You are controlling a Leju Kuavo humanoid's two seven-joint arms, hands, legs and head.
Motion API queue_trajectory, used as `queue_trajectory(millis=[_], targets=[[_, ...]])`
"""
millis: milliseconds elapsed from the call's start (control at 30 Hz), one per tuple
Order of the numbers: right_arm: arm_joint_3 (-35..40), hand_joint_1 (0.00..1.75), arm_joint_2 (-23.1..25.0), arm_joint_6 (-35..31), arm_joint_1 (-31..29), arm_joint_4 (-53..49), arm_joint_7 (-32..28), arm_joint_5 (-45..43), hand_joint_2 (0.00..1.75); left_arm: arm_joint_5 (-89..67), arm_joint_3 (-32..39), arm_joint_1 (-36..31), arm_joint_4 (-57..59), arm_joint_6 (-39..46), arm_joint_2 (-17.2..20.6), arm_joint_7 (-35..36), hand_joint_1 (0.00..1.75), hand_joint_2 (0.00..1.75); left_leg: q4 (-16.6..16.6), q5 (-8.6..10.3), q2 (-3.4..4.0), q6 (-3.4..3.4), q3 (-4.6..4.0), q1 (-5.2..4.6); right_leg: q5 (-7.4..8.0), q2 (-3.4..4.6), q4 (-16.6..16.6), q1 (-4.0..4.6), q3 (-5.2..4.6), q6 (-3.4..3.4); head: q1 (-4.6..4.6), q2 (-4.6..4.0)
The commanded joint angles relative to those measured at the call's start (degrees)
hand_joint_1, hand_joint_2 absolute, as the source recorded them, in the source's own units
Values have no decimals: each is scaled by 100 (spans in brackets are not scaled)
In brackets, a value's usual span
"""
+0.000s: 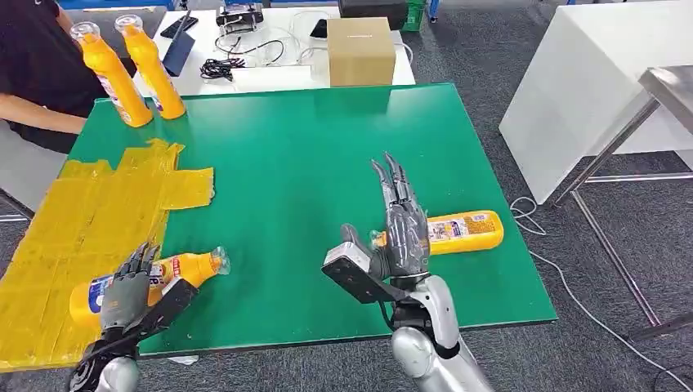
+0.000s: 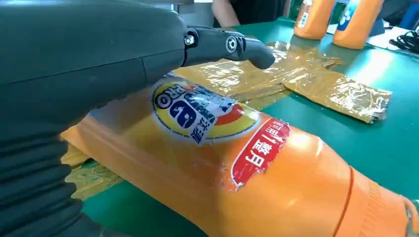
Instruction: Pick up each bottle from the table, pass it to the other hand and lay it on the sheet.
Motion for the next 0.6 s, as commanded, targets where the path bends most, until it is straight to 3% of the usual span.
queue_trajectory(millis=[33,167,300,433,567,600], targets=[[-55,0,-61,-19,5,186,11,-1,0,750,181,159,-394,370,-314,-539,0,0,0,-12,5,-5,19,4,-8,4,-6,3,21,3,0,0],[-27,0,-104,-113,74,287,-62,36,0,2606,535,192,-1246,244,-668,-1287,0,0,7,-12,-3,-3,3,7,-8,-3,-4,7,9,4,0,0],[22,0,-153,-255,64,461,-150,-11,0,4567,764,133,-1809,-317,-758,-1671,0,0,6,-9,0,-3,-10,7,-5,-1,-4,7,-4,3,0,0],[78,0,-249,-348,32,582,-164,-36,0,5947,751,184,-2140,-1241,-609,-1506,0,0,5,-10,3,-5,-6,8,-5,3,-5,7,-1,2,0,0],[-3,0,-439,-426,245,453,-86,152,0,6221,671,439,-2479,-1592,-594,-1515,0,0,0,-6,5,-3,-10,6,-1,4,-8,6,-6,2,0,0],[-64,0,-590,-266,403,292,141,433,175,6242,592,592,-2646,-1748,-608,-1528,0,0,0,-11,5,-3,-1,7,-5,4,-11,7,4,4,0,0]])
